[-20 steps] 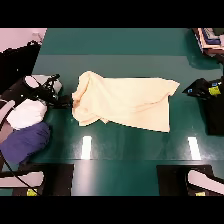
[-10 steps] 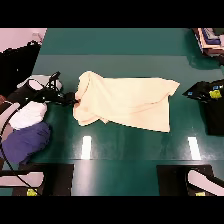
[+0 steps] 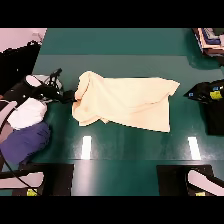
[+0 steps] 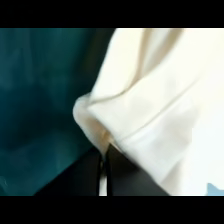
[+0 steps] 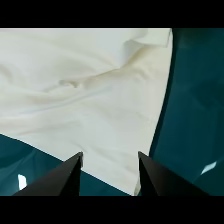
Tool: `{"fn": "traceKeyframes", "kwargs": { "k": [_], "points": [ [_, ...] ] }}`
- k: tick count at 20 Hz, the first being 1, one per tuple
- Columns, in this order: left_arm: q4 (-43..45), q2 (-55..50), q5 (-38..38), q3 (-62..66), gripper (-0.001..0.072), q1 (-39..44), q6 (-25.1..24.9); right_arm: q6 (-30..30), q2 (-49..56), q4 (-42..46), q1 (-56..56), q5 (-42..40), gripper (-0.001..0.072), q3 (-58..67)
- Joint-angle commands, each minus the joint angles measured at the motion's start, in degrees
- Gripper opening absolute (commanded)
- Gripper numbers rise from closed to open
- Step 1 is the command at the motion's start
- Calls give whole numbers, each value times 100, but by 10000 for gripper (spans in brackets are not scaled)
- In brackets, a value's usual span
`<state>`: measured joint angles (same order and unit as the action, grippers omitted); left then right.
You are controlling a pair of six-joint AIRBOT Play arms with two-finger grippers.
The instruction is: Fold the shirts.
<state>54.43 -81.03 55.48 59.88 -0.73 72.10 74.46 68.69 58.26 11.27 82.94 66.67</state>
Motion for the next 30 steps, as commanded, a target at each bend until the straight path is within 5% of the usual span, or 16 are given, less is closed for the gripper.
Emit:
{"fn": "traceKeyframes", "kwargs": {
  "k": [1,8,11,21,26,27,30],
  "points": [
    [457,671,345,297,27,-2,142,57,-111,660,4,151,410,-354],
    [450,1788,916,304,28,-2,138,59,-334,863,149,-203,415,-2524],
    [431,1784,909,304,29,-2,142,-72,-118,302,129,-457,416,-3088],
    [428,1784,1014,304,29,-2,140,-76,138,-459,-662,-1578,406,-3091],
    [428,1784,1016,304,29,-2,140,-79,140,-461,-662,-1672,251,-3088],
    [428,1784,1019,304,29,-2,142,-81,138,-459,-662,-1707,66,-3088],
    [428,1801,1016,308,27,-2,223,-83,72,-461,-662,-1735,16,-3084]
  ]
}}
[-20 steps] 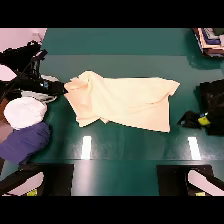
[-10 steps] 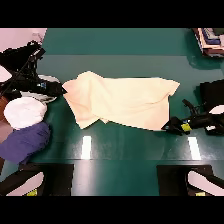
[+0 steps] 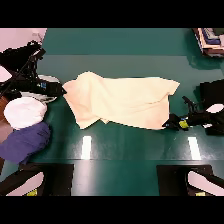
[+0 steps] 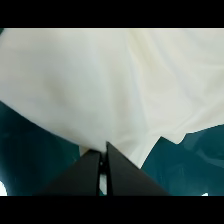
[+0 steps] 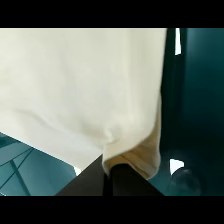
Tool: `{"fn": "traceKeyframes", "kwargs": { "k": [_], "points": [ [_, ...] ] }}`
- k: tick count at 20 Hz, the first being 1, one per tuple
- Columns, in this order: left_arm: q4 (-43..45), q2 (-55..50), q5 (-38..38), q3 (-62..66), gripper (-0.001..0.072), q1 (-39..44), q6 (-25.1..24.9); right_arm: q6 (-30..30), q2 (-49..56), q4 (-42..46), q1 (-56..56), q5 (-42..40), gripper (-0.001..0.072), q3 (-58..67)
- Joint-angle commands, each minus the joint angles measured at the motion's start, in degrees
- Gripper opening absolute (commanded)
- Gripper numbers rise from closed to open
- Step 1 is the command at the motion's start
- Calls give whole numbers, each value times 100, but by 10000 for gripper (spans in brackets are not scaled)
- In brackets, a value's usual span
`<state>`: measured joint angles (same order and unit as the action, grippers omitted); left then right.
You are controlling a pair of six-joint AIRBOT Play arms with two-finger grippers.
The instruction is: Fold the shirts.
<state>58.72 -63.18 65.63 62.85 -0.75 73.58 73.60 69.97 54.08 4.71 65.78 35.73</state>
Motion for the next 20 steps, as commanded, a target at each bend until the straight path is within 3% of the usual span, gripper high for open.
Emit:
{"fn": "traceKeyframes", "kwargs": {
  "k": [1,5,9,14,20],
  "points": [
    [7,85,-46,13,27,0,192,2,-190,-46,-7,-13,16,33],
    [33,675,-39,756,27,0,310,2,-1143,-44,-7,63,15,1047],
    [22,1246,-11,2507,29,0,310,2,-1838,42,-4,-94,16,3259],
    [-44,1353,-9,5322,28,0,472,7,-2004,933,31,11,15,6332],
    [-400,1355,-310,6964,27,0,1069,205,-2004,1058,1451,861,15,8526]
  ]
}}
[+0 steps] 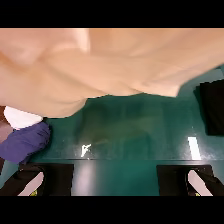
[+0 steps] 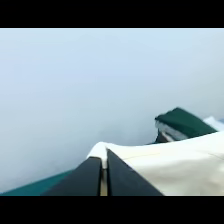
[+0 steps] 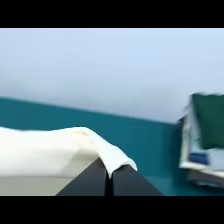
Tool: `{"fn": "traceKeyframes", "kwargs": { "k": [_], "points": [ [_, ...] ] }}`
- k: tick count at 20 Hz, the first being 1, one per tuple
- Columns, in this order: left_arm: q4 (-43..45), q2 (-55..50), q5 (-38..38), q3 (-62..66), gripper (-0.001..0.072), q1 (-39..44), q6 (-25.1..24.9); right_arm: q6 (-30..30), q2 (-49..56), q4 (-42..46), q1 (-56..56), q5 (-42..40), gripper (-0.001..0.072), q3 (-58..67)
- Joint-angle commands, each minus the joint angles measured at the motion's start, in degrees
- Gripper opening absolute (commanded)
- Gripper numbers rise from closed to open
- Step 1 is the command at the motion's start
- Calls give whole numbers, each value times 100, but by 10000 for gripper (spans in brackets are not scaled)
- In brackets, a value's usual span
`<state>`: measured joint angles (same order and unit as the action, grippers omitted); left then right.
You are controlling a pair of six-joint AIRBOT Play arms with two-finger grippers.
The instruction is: Fold the shirts.
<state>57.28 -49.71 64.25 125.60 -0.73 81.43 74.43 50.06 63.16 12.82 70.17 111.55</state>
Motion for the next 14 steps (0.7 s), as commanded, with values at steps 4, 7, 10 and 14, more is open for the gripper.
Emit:
{"fn": "traceKeyframes", "kwargs": {
  "k": [4,7,10,14],
  "points": [
    [-546,-11,-72,310,27,-2,428,310,48,-52,1252,525,15,907],
    [-199,-72,256,-1182,27,-2,608,313,492,-599,1233,1021,14,223],
    [-72,-625,750,-2649,27,-2,597,328,1443,-599,739,1779,14,-413],
    [-63,-2092,1235,-3355,28,-2,367,601,2935,-595,66,2286,15,-1276]
  ]
}}
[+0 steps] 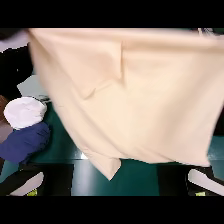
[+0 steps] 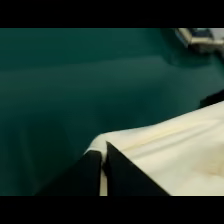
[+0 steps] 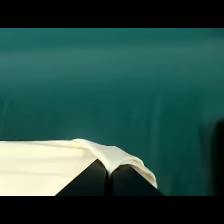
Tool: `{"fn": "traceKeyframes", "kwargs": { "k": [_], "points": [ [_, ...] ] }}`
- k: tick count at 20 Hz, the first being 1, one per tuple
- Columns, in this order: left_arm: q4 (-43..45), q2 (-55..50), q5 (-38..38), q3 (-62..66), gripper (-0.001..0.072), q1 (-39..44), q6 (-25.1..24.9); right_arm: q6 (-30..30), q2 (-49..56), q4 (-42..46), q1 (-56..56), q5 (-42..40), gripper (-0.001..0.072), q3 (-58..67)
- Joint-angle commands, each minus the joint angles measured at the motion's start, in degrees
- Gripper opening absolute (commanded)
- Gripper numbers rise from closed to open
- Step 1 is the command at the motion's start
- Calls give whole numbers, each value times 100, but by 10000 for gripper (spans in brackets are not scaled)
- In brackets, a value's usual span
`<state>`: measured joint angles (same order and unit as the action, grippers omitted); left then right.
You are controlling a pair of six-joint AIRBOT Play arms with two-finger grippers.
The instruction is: Fold the shirts.
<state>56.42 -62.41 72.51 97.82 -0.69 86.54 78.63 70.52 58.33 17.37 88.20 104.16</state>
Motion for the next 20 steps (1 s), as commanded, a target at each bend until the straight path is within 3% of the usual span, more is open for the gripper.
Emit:
{"fn": "traceKeyframes", "kwargs": {
  "k": [1,3,6,9,11,13,17,20],
  "points": [
    [13,-1235,376,-575,28,-7,-146,258,1252,-109,-503,470,14,-654],
    [11,-2006,50,-575,28,-7,-149,442,1991,52,-699,284,14,-662],
    [-111,-2844,-1290,-575,28,-7,-468,439,2944,289,-957,-306,14,-46],
    [-522,-3163,-2487,-573,28,-7,-758,424,3488,323,-1123,-905,15,754],
    [-498,-3193,-2804,-573,28,-9,-1032,352,3595,330,-1119,-1224,15,1132],
    [-472,-3185,-2494,-568,28,-70,-1360,149,3534,367,-1113,-1362,14,1292],
    [79,-3180,-719,-621,26,-87,-1419,-17,2918,1408,-1054,-1034,14,426],
    [595,-3180,-455,-1084,26,186,-1456,-138,2428,1729,-1051,-1213,14,-837]
  ]
}}
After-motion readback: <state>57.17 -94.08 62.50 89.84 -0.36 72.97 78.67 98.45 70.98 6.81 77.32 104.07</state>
